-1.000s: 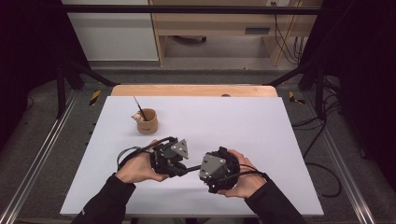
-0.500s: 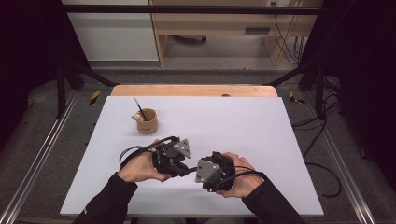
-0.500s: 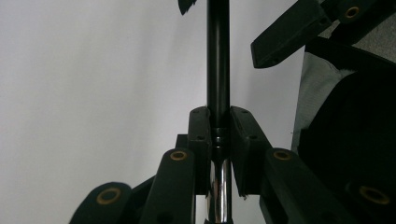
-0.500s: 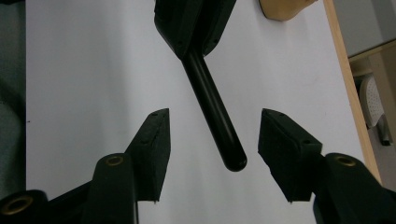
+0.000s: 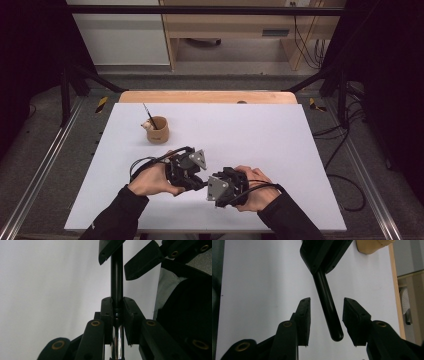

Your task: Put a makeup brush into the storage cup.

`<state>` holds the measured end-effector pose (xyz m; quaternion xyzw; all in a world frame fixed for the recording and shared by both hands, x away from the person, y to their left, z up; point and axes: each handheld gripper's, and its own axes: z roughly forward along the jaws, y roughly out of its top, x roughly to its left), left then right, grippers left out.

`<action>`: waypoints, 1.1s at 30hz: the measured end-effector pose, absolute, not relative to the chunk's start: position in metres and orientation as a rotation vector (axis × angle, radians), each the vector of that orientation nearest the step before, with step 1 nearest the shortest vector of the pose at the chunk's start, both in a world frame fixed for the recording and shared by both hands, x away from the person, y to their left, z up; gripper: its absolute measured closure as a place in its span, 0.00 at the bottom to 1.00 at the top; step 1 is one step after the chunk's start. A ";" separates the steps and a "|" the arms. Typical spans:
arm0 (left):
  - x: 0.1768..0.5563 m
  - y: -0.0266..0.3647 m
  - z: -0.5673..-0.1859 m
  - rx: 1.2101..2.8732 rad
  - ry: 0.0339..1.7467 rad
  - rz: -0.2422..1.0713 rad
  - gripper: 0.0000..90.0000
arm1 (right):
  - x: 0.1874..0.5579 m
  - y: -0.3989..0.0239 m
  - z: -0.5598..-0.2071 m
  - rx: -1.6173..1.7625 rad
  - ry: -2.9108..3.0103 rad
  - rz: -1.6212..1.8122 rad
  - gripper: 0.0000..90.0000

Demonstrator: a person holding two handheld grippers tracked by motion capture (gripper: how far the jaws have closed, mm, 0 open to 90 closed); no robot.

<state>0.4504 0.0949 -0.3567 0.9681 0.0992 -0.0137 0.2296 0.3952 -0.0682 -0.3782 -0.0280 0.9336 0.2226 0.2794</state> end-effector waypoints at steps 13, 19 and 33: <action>0.448 0.090 -0.356 2.684 0.236 -0.044 0.88 | 0.394 -0.064 -0.383 -0.156 2.503 0.544 0.81; 0.447 0.089 -0.357 2.675 0.247 -0.051 0.88 | 0.395 -0.064 -0.383 -0.163 2.518 0.543 0.84; 0.445 0.090 -0.356 2.662 0.224 -0.031 0.87 | 0.396 -0.063 -0.384 -0.209 2.560 0.520 0.88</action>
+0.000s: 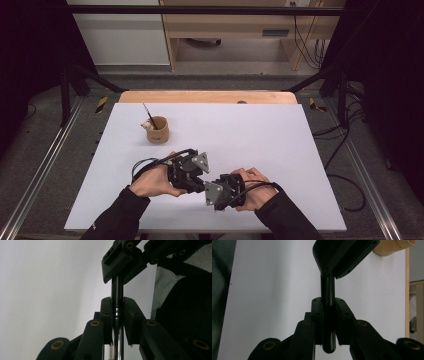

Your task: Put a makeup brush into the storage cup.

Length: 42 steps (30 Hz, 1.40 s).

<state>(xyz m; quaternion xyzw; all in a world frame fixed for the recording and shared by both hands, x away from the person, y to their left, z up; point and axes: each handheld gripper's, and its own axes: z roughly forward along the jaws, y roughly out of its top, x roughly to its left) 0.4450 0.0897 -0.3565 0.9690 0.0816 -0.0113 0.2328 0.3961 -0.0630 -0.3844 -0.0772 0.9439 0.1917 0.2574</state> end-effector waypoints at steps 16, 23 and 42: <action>0.452 0.115 -0.348 2.541 0.301 0.151 0.46 | 0.409 -0.074 -0.387 -0.066 2.593 0.566 0.88; 0.456 0.136 -0.347 2.441 0.391 0.244 0.31 | 0.416 -0.085 -0.389 -0.003 2.596 0.575 0.88; 0.452 0.178 -0.366 2.179 0.603 0.303 0.20 | 0.429 -0.117 -0.389 0.248 2.556 0.701 0.88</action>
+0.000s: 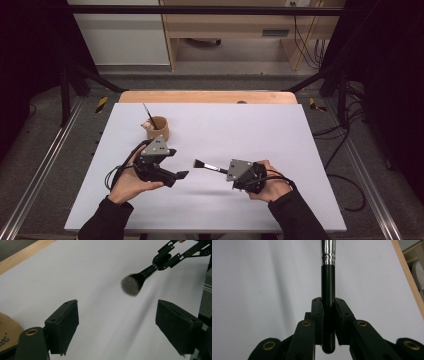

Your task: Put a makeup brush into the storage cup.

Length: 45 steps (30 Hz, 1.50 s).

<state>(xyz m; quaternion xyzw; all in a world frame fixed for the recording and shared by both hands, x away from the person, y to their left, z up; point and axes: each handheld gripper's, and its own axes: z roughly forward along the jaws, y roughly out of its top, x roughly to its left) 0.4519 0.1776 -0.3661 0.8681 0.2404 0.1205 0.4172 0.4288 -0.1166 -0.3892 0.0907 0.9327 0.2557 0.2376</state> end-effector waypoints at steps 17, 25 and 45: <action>0.448 0.193 -0.390 1.937 0.749 0.328 0.20 | 0.431 -0.143 -0.401 0.564 2.450 0.967 0.88; 0.446 0.196 -0.397 1.826 0.793 0.323 0.21 | 0.429 -0.151 -0.406 0.689 2.385 1.119 0.88; 0.438 0.178 -0.407 1.726 0.813 0.300 0.17 | 0.424 -0.146 -0.416 0.801 2.300 1.314 0.88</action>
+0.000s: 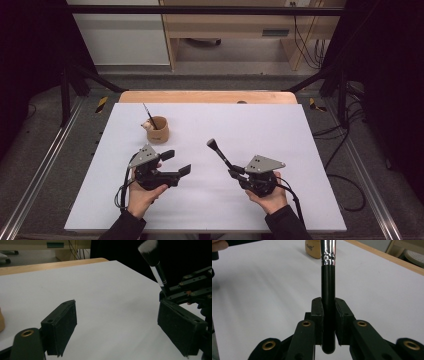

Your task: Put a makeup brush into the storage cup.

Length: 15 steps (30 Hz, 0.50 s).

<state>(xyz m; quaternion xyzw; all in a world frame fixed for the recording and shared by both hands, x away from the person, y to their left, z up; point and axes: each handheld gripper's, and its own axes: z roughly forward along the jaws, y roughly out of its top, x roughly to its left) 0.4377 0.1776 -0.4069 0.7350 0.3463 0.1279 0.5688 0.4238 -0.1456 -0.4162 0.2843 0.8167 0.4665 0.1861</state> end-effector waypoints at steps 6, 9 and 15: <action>0.436 0.169 -0.407 1.697 0.806 0.279 0.17 | 0.424 -0.144 -0.416 0.826 2.279 1.337 0.88; 0.437 0.165 -0.407 1.689 0.804 0.264 0.17 | 0.424 -0.143 -0.416 0.835 2.271 1.351 0.88; 0.438 0.155 -0.405 1.669 0.798 0.240 0.17 | 0.424 -0.141 -0.416 0.854 2.250 1.374 0.88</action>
